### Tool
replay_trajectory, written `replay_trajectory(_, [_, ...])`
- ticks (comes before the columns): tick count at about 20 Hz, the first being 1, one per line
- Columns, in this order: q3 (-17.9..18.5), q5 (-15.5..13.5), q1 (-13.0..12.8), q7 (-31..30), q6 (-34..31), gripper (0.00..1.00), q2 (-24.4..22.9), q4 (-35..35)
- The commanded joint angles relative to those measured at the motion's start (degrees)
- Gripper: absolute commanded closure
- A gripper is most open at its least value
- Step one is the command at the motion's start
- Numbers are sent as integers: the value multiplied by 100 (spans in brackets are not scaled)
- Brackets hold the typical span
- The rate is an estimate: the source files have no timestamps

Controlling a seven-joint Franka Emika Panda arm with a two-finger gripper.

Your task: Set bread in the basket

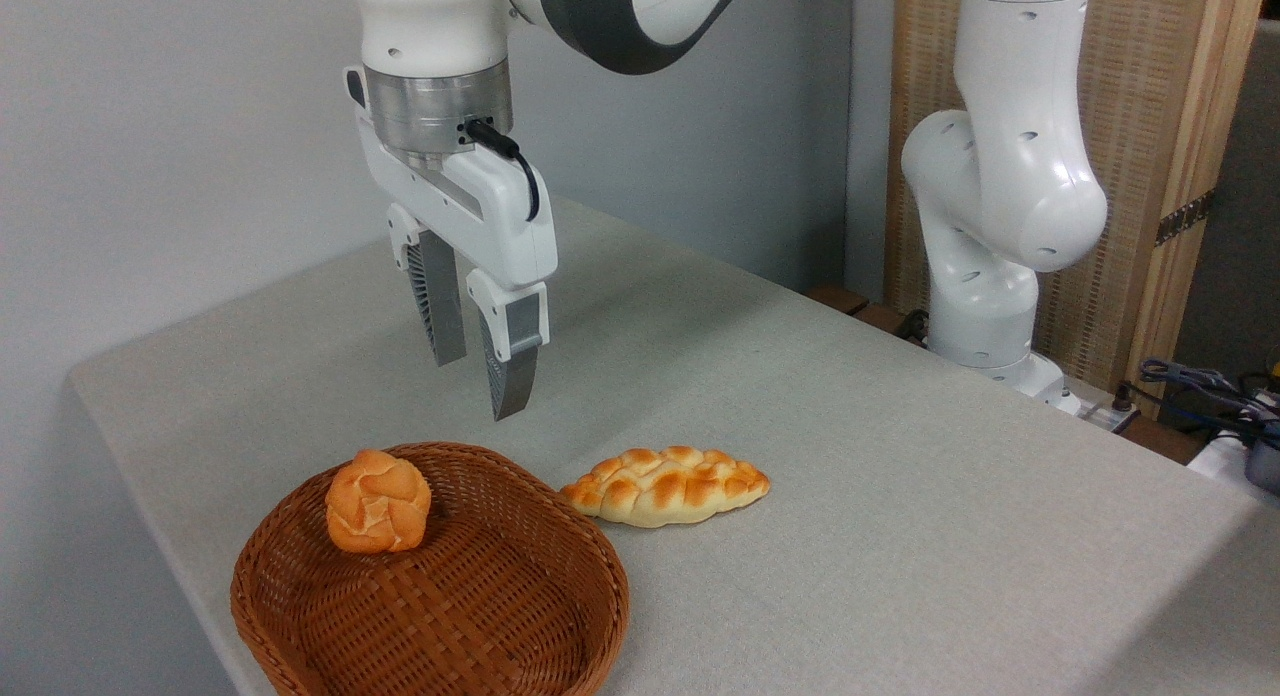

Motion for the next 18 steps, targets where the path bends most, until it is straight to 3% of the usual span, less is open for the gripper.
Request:
replay_trajectory(1, [46, 85, -43, -111, -114, 0, 12, 95])
replay_trajectory(12, [28, 94, -78, -102, -140, 0, -58, 34])
replay_trajectory(18, [37, 102, -78, 64, -140, 0, -278, -572])
